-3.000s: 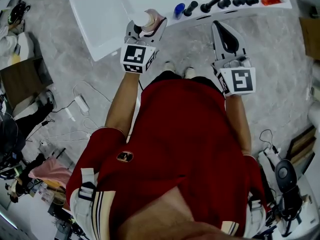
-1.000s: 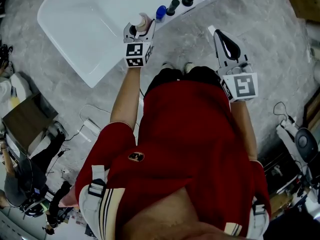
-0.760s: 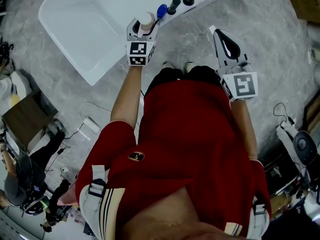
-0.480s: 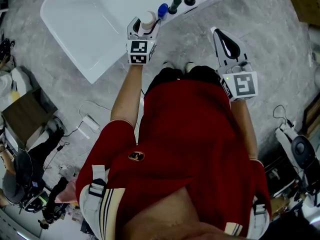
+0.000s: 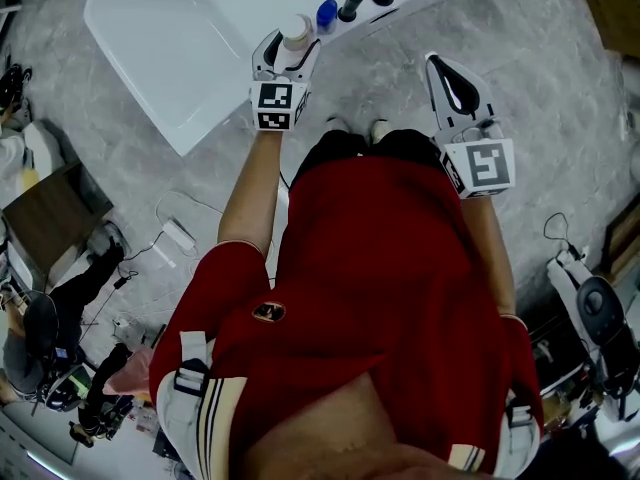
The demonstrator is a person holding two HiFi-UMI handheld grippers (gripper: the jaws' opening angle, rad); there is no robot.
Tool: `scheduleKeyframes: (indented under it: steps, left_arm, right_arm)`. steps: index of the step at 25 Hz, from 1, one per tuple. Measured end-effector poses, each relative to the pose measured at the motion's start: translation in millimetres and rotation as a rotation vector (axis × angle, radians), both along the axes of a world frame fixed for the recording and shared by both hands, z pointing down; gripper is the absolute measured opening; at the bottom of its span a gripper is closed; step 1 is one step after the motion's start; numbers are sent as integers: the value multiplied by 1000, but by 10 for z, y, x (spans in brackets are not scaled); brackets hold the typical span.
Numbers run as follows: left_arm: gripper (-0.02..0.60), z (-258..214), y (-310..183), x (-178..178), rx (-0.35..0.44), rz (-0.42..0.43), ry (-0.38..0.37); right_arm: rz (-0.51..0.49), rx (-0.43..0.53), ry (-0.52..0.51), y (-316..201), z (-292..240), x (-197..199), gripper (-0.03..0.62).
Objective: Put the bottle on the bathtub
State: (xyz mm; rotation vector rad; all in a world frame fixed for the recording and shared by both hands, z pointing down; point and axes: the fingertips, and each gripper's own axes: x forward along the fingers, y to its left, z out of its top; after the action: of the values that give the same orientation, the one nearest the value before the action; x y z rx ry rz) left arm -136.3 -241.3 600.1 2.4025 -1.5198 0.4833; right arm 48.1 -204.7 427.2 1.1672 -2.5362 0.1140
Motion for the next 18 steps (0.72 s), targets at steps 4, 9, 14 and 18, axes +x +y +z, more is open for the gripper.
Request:
scheduleKeyframes:
  steps: [4, 9, 14, 18]
  left_arm:
    - [273, -156, 102, -70, 15, -26, -17]
    - [272, -571, 322, -100, 54, -53, -43]
    - [272, -1072, 554, -41, 108, -93, -40]
    - [272, -1471, 680, 158, 163, -93, -25]
  right_arm:
    - [-21, -5, -10, 12, -16, -31, 0]
    - [-63, -7, -40, 54, -111, -129, -1]
    - [-114, -4, -77, 96, -253, -195, 0]
    - [-149, 0, -109, 168, -326, -193, -1]
